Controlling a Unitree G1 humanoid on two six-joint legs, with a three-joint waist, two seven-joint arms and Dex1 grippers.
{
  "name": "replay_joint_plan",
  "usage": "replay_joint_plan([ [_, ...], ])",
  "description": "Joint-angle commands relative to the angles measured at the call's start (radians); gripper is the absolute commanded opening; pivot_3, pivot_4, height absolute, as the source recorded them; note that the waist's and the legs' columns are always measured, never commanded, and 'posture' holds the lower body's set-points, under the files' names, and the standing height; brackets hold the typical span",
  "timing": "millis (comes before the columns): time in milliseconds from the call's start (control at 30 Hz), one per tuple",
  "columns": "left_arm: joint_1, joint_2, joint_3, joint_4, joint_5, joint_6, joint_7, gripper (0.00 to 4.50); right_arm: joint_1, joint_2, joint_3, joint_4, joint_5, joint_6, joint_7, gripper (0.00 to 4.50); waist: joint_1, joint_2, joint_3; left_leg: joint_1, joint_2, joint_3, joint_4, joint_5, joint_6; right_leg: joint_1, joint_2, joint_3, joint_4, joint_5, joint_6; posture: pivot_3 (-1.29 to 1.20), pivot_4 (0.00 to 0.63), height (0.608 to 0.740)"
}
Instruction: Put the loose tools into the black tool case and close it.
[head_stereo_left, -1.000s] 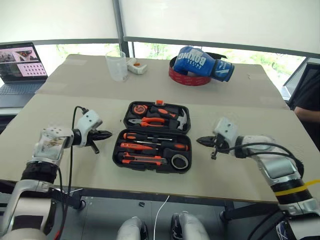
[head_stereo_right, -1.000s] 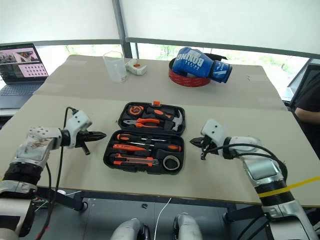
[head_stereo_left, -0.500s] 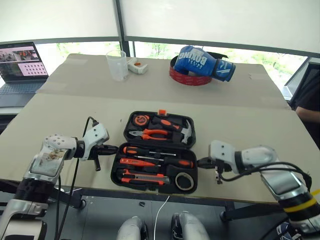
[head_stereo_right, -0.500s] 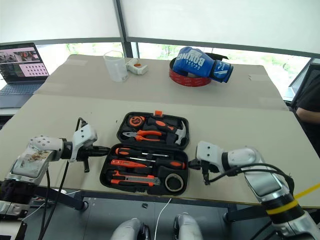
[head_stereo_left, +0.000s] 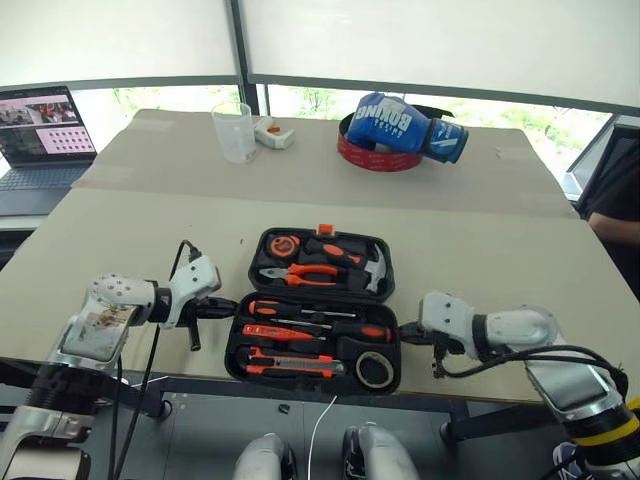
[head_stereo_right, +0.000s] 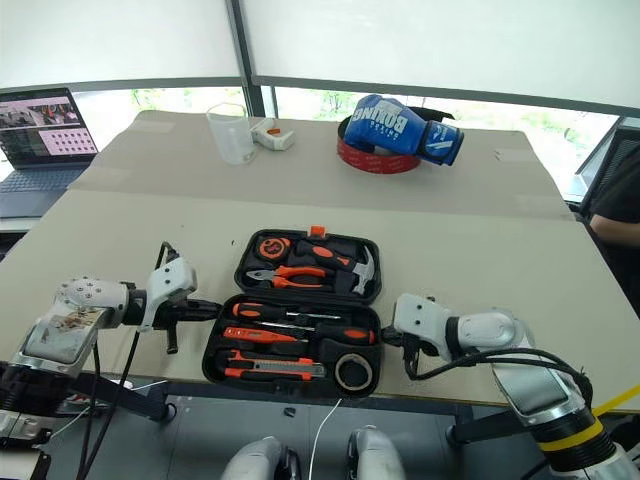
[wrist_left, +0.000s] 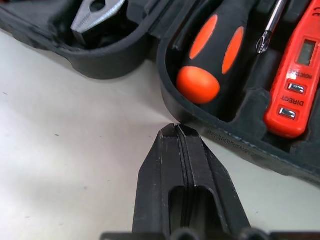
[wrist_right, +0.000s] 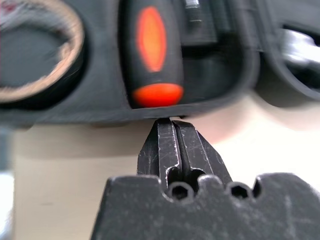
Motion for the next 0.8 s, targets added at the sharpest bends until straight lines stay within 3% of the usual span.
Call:
replay_joint_plan([
  [33,-0.067,0.037,0.068,0.079,-0.048,0.057,-0.008,1.13,-0.042,-0.044,-0.144,0.002,0.107,0.121,0.009,0.29,0.002,0.0,0.0,0.0,0.0,0.0,0.0,0.0,0.0,0.0,0.0,0.0,0.0,0.0,0.0,0.0,0.15,0.714],
  [100,-0.117,0.042,0.079,0.14,-0.048,0.088,0.008,1.56,-0.068,-0.045,-0.17,0.016,0.145,0.191,-0.002,0.67,0.002,0.0,0.0,0.0,0.0,0.0,0.0,0.0,0.0,0.0,0.001,-0.001,0.0,0.0,0.0,0.0,0.15,0.714],
  [367,-0.404,-0.076,0.125,0.348,-0.134,0.475,0.141,4.5,-0.287,0.12,-0.179,0.114,0.238,0.566,-0.197,3.58,-0.001,0.0,0.0,-0.001,-0.001,0.0,0.0,0.0,0.0,0.0,0.002,-0.001,0.001,0.0,0.0,0.0,0.15,0.714],
  [400,-0.421,-0.088,0.118,0.355,-0.135,0.501,0.149,4.5,-0.311,0.14,-0.176,0.137,0.234,0.591,-0.223,3.84,-0.002,0.0,0.0,-0.001,-0.001,0.0,0.001,0.0,0.0,0.0,0.003,-0.001,0.001,0.0,0.0,0.0,0.15,0.714],
  [600,-0.466,-0.157,0.084,0.424,-0.106,0.467,0.21,4.5,-0.434,0.247,-0.19,0.298,0.24,0.695,-0.339,3.84,-0.012,0.0,0.0,-0.001,-0.002,0.0,0.0,0.0,0.0,0.0,0.003,-0.001,0.001,0.004,-0.007,0.0,0.15,0.714],
  [800,-0.469,-0.195,0.06,0.46,-0.097,0.443,0.22,4.5,-0.469,0.284,-0.146,0.325,0.242,0.727,-0.371,3.84,-0.014,0.0,0.0,-0.002,-0.002,0.001,0.0,0.001,-0.001,-0.002,0.003,-0.001,0.002,0.004,-0.006,0.0,0.15,0.714],
])
